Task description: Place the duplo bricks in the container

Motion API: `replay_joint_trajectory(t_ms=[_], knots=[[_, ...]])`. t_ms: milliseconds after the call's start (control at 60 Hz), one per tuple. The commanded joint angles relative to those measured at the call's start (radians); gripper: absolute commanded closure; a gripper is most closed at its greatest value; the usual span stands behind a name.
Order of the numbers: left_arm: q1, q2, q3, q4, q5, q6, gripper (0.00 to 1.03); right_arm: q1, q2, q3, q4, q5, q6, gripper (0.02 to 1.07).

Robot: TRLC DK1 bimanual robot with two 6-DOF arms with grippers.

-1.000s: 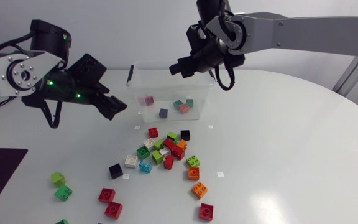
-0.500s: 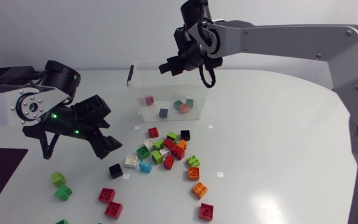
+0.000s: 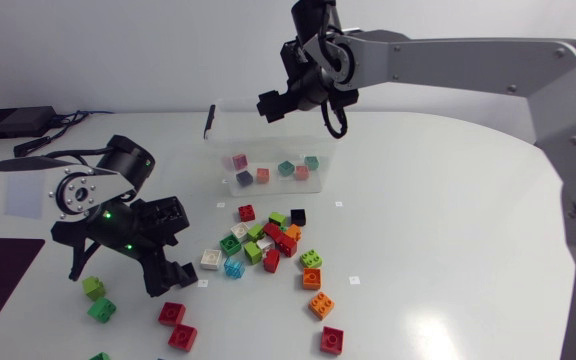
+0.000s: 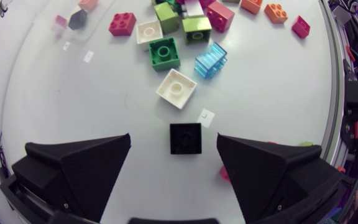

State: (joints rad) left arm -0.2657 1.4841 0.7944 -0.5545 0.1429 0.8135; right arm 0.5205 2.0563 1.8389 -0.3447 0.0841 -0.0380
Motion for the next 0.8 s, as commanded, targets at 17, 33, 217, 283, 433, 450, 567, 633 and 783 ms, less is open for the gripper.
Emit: replay_joint_trajectory(t_ms=[17,33,217,283,433,450,567,633,783], knots=[[-0.012,0.051,-0.026,-0.019,-0.019,0.030,0.07,0.007,-0.113,-0.101,-0.014,0.014,-0.011,0.07],[-0.013,0.056,-0.026,-0.019,-0.023,0.030,0.07,0.009,-0.124,-0.115,-0.013,0.014,-0.011,0.07],[-0.032,0.120,-0.020,-0.010,-0.045,0.021,0.10,0.050,-0.285,-0.314,-0.013,0.023,-0.010,0.07],[-0.035,0.133,-0.009,0.001,-0.045,0.015,0.10,0.070,-0.357,-0.403,-0.011,0.022,-0.014,0.07],[-0.040,0.166,-0.001,0.021,-0.045,0.015,0.13,0.102,-0.516,-0.598,-0.010,0.003,-0.045,0.07],[-0.040,0.170,0.000,0.024,-0.045,0.015,0.13,0.102,-0.533,-0.618,-0.010,0.003,-0.051,0.07],[-0.041,0.186,0.000,0.039,-0.043,0.015,0.21,0.115,-0.631,-0.738,-0.045,0.002,-0.057,0.07],[-0.041,0.189,0.000,0.045,-0.042,0.013,0.25,0.127,-0.680,-0.802,-0.054,0.002,-0.053,0.07],[-0.041,0.214,0.003,0.062,-0.039,0.013,0.36,0.164,-0.728,-0.900,-0.100,-0.001,-0.025,0.07]])
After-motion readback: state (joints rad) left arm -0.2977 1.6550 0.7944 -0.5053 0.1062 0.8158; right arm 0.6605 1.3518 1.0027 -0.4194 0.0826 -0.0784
